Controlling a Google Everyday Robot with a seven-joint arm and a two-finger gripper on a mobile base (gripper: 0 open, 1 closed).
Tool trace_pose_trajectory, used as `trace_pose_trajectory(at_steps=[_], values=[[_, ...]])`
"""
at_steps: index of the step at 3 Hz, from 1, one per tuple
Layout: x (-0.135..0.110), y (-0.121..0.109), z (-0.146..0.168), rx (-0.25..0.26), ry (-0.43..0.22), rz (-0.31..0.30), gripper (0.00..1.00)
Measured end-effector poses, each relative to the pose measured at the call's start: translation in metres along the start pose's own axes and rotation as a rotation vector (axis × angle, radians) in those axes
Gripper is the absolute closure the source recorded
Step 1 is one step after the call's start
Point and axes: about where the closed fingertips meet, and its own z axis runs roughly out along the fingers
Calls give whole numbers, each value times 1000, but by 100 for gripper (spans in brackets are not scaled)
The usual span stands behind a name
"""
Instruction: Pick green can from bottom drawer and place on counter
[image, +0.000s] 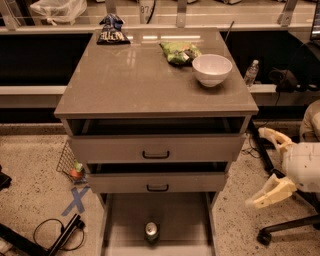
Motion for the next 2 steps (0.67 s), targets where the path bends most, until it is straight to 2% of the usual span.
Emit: trace_pose_trajectory(at_steps=[1, 2], values=[[13, 4, 6, 3, -84, -34, 0], [13, 4, 6, 3, -85, -34, 0]])
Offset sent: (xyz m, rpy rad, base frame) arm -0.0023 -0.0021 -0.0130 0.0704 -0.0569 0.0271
